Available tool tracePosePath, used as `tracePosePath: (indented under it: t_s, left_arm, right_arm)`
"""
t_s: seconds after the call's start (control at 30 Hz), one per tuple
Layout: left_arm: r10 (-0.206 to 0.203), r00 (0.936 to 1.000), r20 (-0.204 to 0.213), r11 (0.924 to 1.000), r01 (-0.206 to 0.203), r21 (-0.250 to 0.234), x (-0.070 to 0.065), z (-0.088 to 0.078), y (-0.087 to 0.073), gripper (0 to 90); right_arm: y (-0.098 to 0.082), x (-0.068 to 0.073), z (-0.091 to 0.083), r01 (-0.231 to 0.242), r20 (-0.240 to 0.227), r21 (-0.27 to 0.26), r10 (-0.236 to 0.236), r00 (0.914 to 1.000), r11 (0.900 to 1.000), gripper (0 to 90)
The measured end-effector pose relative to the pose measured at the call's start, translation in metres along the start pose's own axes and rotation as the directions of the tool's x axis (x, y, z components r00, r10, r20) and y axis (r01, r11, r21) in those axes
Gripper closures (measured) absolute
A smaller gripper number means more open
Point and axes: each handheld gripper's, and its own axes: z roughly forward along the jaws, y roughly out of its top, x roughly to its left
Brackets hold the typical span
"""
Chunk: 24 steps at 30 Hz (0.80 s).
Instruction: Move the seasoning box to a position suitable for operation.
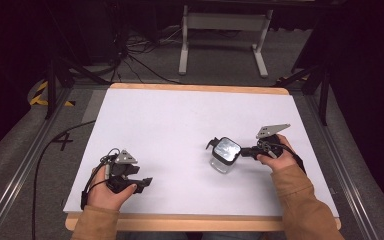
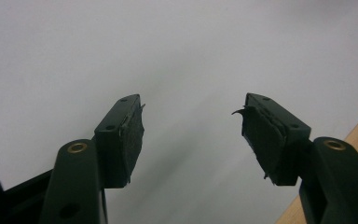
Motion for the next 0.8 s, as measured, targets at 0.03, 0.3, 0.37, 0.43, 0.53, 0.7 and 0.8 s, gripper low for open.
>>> tracePosePath:
  t_s: [0.03, 0.3, 0.37, 0.43, 0.53, 0.7, 0.8]
  left_arm:
    - [-0.001, 1.0000, -0.005, 1.0000, 0.001, 0.001, 0.000, -0.001, -0.001, 38.9]
    - [-0.014, 0.9999, -0.007, 0.9999, 0.014, -0.006, 0.000, -0.004, -0.005, 38.6]
    - [-0.017, 0.9998, -0.006, 0.9999, 0.017, 0.003, 0.000, -0.003, -0.004, 38.7]
    - [-0.013, 0.9999, -0.002, 0.9999, 0.013, -0.002, 0.000, -0.002, -0.003, 38.6]
    - [-0.012, 0.9999, 0.002, 0.9999, 0.012, -0.007, -0.001, 0.001, 0.000, 38.7]
    - [0.014, 0.9996, 0.026, 0.9998, -0.014, 0.011, -0.001, 0.004, 0.007, 38.7]
    - [0.021, 0.9994, 0.026, 0.9998, -0.021, -0.004, -0.002, 0.009, 0.013, 38.7]
  right_arm:
    - [0.000, -0.001, 0.002, 0.000, -0.006, 0.001, 0.000, 1.0000, 1.000, 90.0]
    - [-0.001, -0.004, 0.015, 0.013, -0.019, 0.028, -0.013, 0.9997, 1.000, 90.0]
    - [-0.001, -0.003, 0.015, 0.011, -0.021, 0.027, -0.010, 0.9997, 1.000, 90.0]
    - [-0.002, -0.003, 0.015, 0.019, -0.030, 0.031, -0.018, 0.9994, 0.999, 90.0]
    - [-0.004, -0.001, 0.015, 0.015, -0.049, 0.036, -0.014, 0.9987, 0.999, 90.0]
    - [-0.007, 0.006, 0.016, 0.034, -0.070, 0.062, -0.030, 0.9971, 0.997, 90.0]
    - [-0.009, 0.011, 0.014, 0.042, -0.080, 0.069, -0.036, 0.9962, 0.997, 90.0]
